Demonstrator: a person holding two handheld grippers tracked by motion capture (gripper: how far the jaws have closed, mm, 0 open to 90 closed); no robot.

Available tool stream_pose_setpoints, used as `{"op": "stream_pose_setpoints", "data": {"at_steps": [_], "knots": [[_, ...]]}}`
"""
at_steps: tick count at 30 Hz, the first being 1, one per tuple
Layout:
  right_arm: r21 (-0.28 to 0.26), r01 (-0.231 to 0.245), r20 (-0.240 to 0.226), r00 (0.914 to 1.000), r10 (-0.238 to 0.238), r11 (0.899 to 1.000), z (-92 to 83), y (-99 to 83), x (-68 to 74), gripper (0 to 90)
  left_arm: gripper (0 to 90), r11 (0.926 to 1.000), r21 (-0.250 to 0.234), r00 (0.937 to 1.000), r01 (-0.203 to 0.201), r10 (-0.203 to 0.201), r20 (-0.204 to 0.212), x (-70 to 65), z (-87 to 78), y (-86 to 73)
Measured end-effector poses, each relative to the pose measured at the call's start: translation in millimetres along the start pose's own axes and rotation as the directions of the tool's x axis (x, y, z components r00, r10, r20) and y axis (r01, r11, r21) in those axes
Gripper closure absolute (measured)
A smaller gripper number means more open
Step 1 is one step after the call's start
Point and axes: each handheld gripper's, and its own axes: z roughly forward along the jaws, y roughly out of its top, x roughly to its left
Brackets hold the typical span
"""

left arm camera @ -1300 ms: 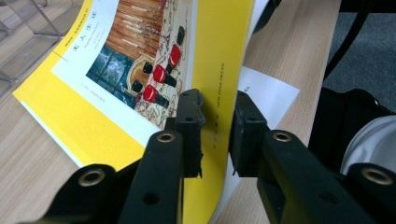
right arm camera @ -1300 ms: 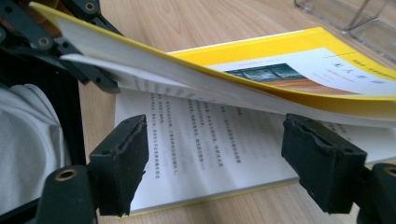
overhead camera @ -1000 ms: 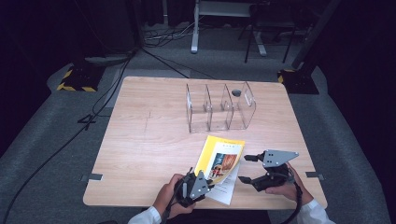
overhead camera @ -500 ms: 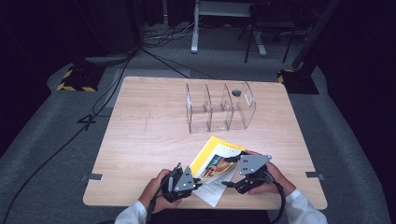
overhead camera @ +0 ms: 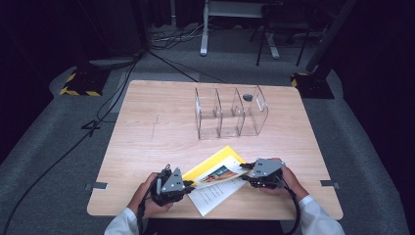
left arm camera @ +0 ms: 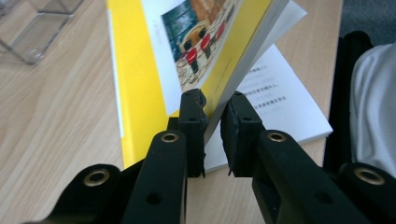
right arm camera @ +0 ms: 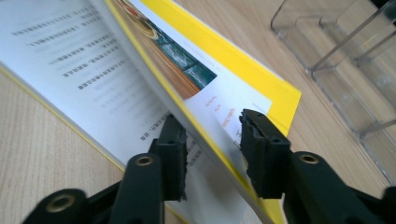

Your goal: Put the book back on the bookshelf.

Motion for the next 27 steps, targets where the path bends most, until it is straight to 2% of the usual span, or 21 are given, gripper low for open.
{"op": "stream_pose_setpoints", "data": {"at_steps": [3, 6, 7, 9, 12, 13, 14, 16, 20, 21, 24, 25, 27], "knots": [[-0.030, 0.050, 0.009, 0.9987, -0.049, 0.998, -1.8, 1.8, 3.1, 72.7, 76.5, 0.9995, -0.008, 0.9991, 0.030, -0.030, -0.030, 12.5, -5.8, -2.5], [-0.040, 0.096, 0.023, 0.9952, -0.095, 0.995, 0.3, 8.5, 11.1, 78.0, 72.4, 0.9965, -0.017, 0.9957, 0.081, -0.082, -0.043, 34.3, -9.1, -6.8], [-0.040, 0.096, 0.023, 0.9952, -0.095, 0.995, 0.3, 8.5, 11.1, 78.0, 70.2, 0.9965, -0.017, 0.9957, 0.081, -0.082, -0.043, 34.3, -9.1, -6.8], [-0.041, 0.127, 0.021, 0.9918, -0.126, 0.991, 4.3, 14.0, 17.1, 81.5, 69.8, 0.9934, -0.009, 0.9918, 0.115, -0.115, -0.056, 46.9, -9.1, -10.5], [-0.031, 0.148, 0.012, 0.9890, -0.147, 0.989, 9.7, 19.1, 20.9, 83.4, 60.4, 0.9909, 0.010, 0.9882, 0.134, -0.133, -0.077, 52.2, -8.3, -15.7], [-0.026, 0.144, 0.007, 0.9896, -0.143, 0.989, 10.7, 19.8, 21.7, 83.4, 59.1, 0.9912, 0.005, 0.9882, 0.132, -0.131, -0.079, 50.4, -8.5, -17.1], [-0.025, 0.146, 0.003, 0.9893, -0.146, 0.989, 11.6, 20.1, 21.6, 83.3, 52.9, 0.9914, 0.001, 0.9883, 0.131, -0.131, -0.078, 48.1, -9.3, -17.8], [-0.018, 0.144, -0.002, 0.9895, -0.144, 0.989, 12.3, 20.3, 21.5, 83.1, 44.0, 0.9909, -0.008, 0.9856, 0.135, -0.135, -0.102, 41.1, -12.7, -16.8], [-0.016, 0.142, 0.004, 0.9898, -0.142, 0.990, 11.8, 21.5, 21.9, 83.0, 28.3, 0.9924, -0.039, 0.9820, 0.116, -0.121, -0.145, 18.8, -22.1, -7.4], [-0.014, 0.142, 0.006, 0.9899, -0.142, 0.990, 11.5, 22.2, 22.1, 82.9, 26.3, 0.9928, -0.048, 0.9800, 0.110, -0.116, -0.162, 11.8, -23.1, -3.1], [0.000, 0.144, 0.010, 0.9895, -0.144, 0.990, 10.9, 25.1, 22.5, 82.6, 20.9, 0.9972, -0.051, 0.9777, 0.054, -0.063, -0.200, -8.1, -19.5, 13.8], [0.003, 0.146, 0.009, 0.9893, -0.146, 0.989, 10.8, 25.7, 22.3, 82.5, 20.9, 0.9979, -0.051, 0.9750, 0.040, -0.050, -0.216, -15.2, -15.3, 22.6], [0.008, 0.148, 0.007, 0.9890, -0.148, 0.989, 11.1, 26.9, 22.4, 82.4, 19.9, 0.9980, -0.058, 0.9776, 0.023, -0.035, -0.208, -23.0, -8.0, 34.4]]}}
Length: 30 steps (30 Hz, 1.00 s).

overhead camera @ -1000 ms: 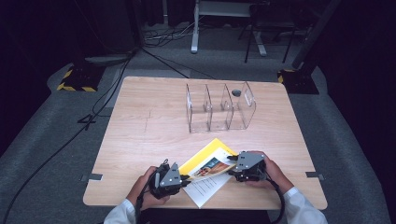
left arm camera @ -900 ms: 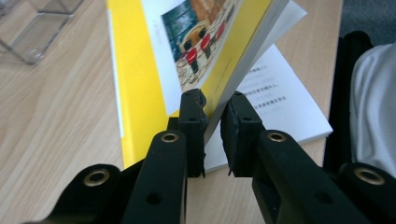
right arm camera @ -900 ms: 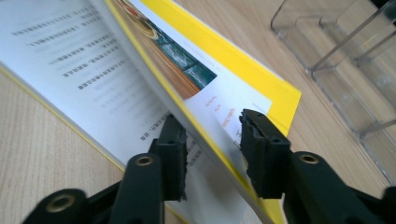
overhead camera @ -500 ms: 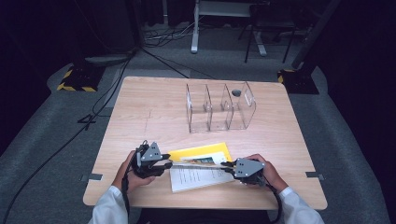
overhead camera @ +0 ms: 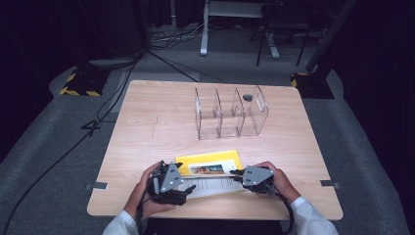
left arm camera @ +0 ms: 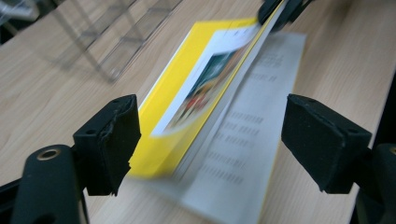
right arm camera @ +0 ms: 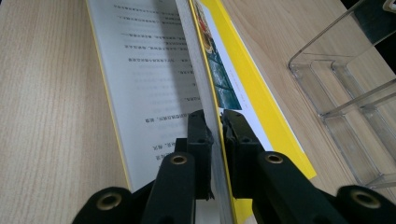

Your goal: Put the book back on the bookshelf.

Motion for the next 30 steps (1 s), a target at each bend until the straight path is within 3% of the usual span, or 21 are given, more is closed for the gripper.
{"op": "stream_pose_setpoints", "data": {"at_steps": [1, 3, 6, 9, 11, 13, 15, 20, 22, 24, 27, 29, 30], "knots": [[0.005, 0.001, -0.002, 1.0000, -0.001, 1.000, 0.2, 0.7, 0.5, 82.4, 20.3, 0.9999, 0.005, 0.9999, -0.009, 0.010, -0.010, -5.0, 5.2, 5.9], [0.011, 0.007, -0.004, 1.0000, -0.007, 1.000, 1.2, 2.4, 1.8, 82.4, 19.7, 0.9992, 0.019, 0.9994, -0.035, 0.035, 0.008, -11.3, 17.3, 14.6], [0.018, 0.014, 0.000, 0.9999, -0.014, 1.000, 2.0, 3.9, 3.1, 82.0, 21.8, 0.9938, 0.100, 0.9988, -0.048, 0.048, 0.010, -14.9, 41.1, 19.2], [0.015, 0.008, 0.000, 1.0000, -0.008, 1.000, 2.1, 3.6, 3.1, 82.0, 34.7, 0.9854, 0.161, 0.9984, -0.055, 0.057, -0.004, -14.5, 53.4, 14.2], [0.013, -0.001, -0.006, 1.0000, 0.001, 1.000, 2.4, 3.3, 2.6, 81.2, 47.2, 0.9826, 0.175, 0.9969, -0.063, 0.070, -0.035, -13.8, 54.3, 11.2], [0.015, -0.004, -0.008, 1.0000, 0.005, 1.000, 3.0, 3.3, 3.4, 80.6, 59.1, 0.9846, 0.167, 0.9981, -0.051, 0.056, -0.027, -10.6, 52.5, 9.1], [0.009, -0.007, -0.004, 1.0000, 0.007, 1.000, 2.6, 3.5, 3.3, 79.3, 68.6, 0.9802, 0.186, 0.9972, -0.069, 0.073, -0.017, -8.7, 51.4, 6.7], [-0.016, -0.034, -0.011, 0.9994, 0.034, 0.999, 2.3, 1.3, 2.6, 72.9, 74.5, 0.9718, 0.206, 0.9931, -0.115, 0.117, 0.002, -9.6, 50.9, -1.1], [-0.018, -0.040, -0.009, 0.9992, 0.040, 0.999, 1.7, -0.8, 1.2, 68.7, 75.2, 0.9723, 0.203, 0.9930, -0.116, 0.118, 0.006, -8.0, 49.8, -2.6], [0.021, -0.049, 0.003, 0.9988, 0.049, 0.999, 0.7, -11.8, -4.5, 61.0, 75.2, 0.9796, 0.183, 0.9962, -0.083, 0.078, 0.038, 1.4, 42.3, -8.3], [0.024, -0.051, 0.027, 0.9984, 0.050, 0.998, -0.1, -19.7, -7.9, 63.7, 75.2, 0.9822, 0.171, 0.9960, -0.076, 0.067, 0.058, 6.1, 38.7, -12.9], [-0.049, -0.105, 0.002, 0.9944, 0.105, 0.993, -2.3, -25.9, -15.7, 67.2, 75.5, 0.9842, 0.163, 0.9950, -0.070, 0.058, 0.082, 10.3, 36.7, -16.3], [-0.073, -0.106, -0.001, 0.9944, 0.106, 0.992, -2.7, -25.7, -17.0, 69.8, 75.8, 0.9848, 0.161, 0.9950, -0.065, 0.052, 0.086, 12.0, 36.2, -17.1]]}}
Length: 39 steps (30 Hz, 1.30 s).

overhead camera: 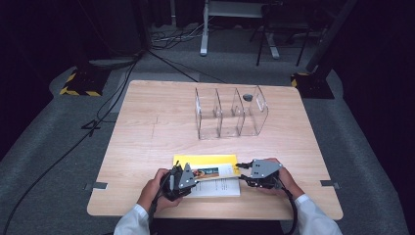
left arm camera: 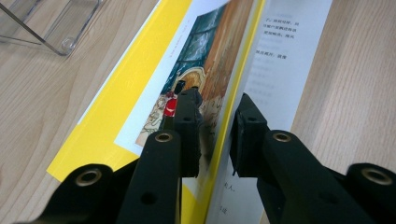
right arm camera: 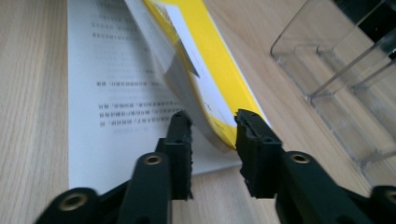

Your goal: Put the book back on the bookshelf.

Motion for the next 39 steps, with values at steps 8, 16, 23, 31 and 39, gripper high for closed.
{"op": "stream_pose_setpoints", "data": {"at_steps": [8, 16, 23, 31, 39], "knots": [[-0.023, 0.126, 0.018, 0.9920, -0.125, 0.992, 0.7, 11.5, 5.4, 79.9, 71.1, 0.9974, -0.039, 0.9977, 0.061, -0.059, 0.033, 17.4, -7.0, -5.5], [0.017, 0.193, 0.035, 0.9806, -0.193, 0.981, -3.9, 28.4, 9.5, 83.1, 53.7, 0.9938, -0.023, 0.9938, 0.109, -0.109, -0.021, 3.6, -7.7, 19.4], [0.026, 0.186, 0.026, 0.9820, -0.187, 0.982, -4.8, 38.3, 11.9, 84.6, 39.7, 0.9950, 0.038, 0.9901, 0.092, -0.088, -0.110, -23.4, 9.5, 46.2], [0.019, 0.145, 0.036, 0.9886, -0.146, 0.989, -5.4, 39.5, 13.1, 81.0, 74.1, 0.9988, 0.005, 0.9864, 0.048, -0.047, -0.158, -23.2, 8.8, 46.1], [0.003, -0.074, 0.050, 0.9960, 0.074, 0.997, -14.5, 15.9, -8.1, 44.8, 78.5, 0.9941, -0.093, 0.9868, 0.056, -0.070, -0.146, -15.2, -5.0, 36.1]]}}
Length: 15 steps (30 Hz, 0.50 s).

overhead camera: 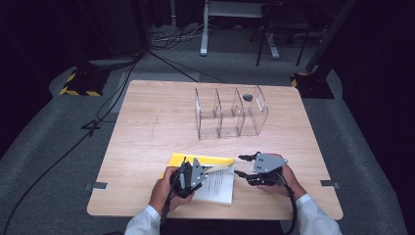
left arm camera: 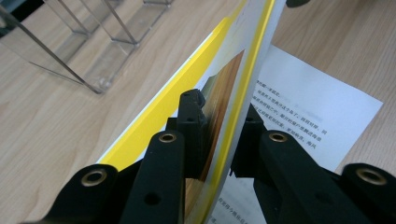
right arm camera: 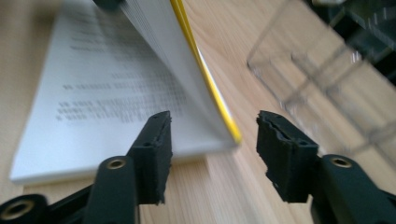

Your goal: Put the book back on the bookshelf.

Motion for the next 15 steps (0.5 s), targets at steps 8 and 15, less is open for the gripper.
{"op": "stream_pose_setpoints", "data": {"at_steps": [8, 15], "knots": [[0.103, -0.102, -0.017, 0.9944, 0.105, 0.989, 22.4, -26.1, -12.2, 37.3, 79.9, 0.9976, -0.061, 0.9994, 0.033, -0.032, 0.008, 8.5, -12.0, -4.0], [0.040, -0.172, -0.055, 0.9833, 0.174, 0.984, 34.4, -22.4, -2.6, 31.0, 80.0, 0.9954, -0.081, 0.9986, 0.051, -0.050, 0.015, 11.5, -14.1, -6.4]]}}
